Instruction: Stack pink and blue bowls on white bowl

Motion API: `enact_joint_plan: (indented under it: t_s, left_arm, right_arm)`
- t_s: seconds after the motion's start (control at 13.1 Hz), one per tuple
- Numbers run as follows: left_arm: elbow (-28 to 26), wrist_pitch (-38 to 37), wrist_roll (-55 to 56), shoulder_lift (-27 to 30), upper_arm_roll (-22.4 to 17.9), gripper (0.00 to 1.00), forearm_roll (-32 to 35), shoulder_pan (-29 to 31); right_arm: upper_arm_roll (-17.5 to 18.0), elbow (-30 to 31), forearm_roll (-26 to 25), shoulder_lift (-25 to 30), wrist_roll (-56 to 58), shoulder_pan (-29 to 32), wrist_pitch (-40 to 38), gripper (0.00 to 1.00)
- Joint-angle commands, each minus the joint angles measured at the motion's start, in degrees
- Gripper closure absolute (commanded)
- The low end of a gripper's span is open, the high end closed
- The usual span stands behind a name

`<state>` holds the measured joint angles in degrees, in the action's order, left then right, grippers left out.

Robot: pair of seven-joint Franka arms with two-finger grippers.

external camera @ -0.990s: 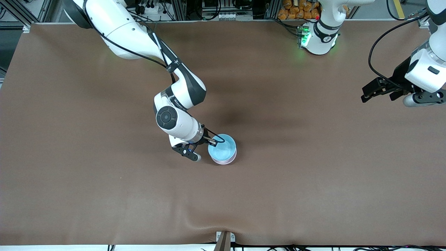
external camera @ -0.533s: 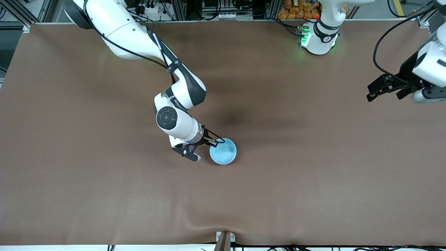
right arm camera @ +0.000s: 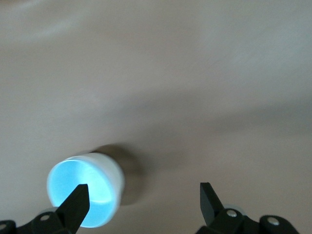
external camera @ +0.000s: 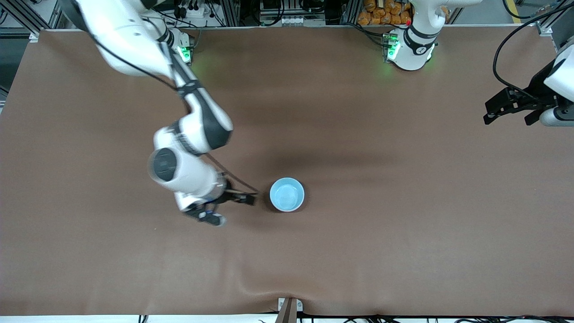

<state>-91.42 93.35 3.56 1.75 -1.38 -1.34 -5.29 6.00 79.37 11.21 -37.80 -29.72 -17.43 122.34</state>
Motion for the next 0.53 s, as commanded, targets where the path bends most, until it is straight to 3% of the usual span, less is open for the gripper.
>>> enact_joint_plan:
  t_s: [0.0,0.23,0.46]
  left_arm:
    - [2.6,-1.5,0.4,-0.8,0.5,0.00,1.0,0.2]
    - [2.6,-1.6,0.3,-0.9,0.2,0.00,0.9,0.4]
    - [2.6,-1.6,0.5,-0.9,0.1,0.00,0.9,0.5]
  right_arm:
    - [0.7,9.5,-3.6,9.5,10.3,5.9,-1.8,0.00]
    - [0.7,19.8,-3.6,21.2,16.4,11.9,-3.9,0.00]
    - [0.7,20.0,-8.4,28.3,24.1,17.0,-11.9,0.00]
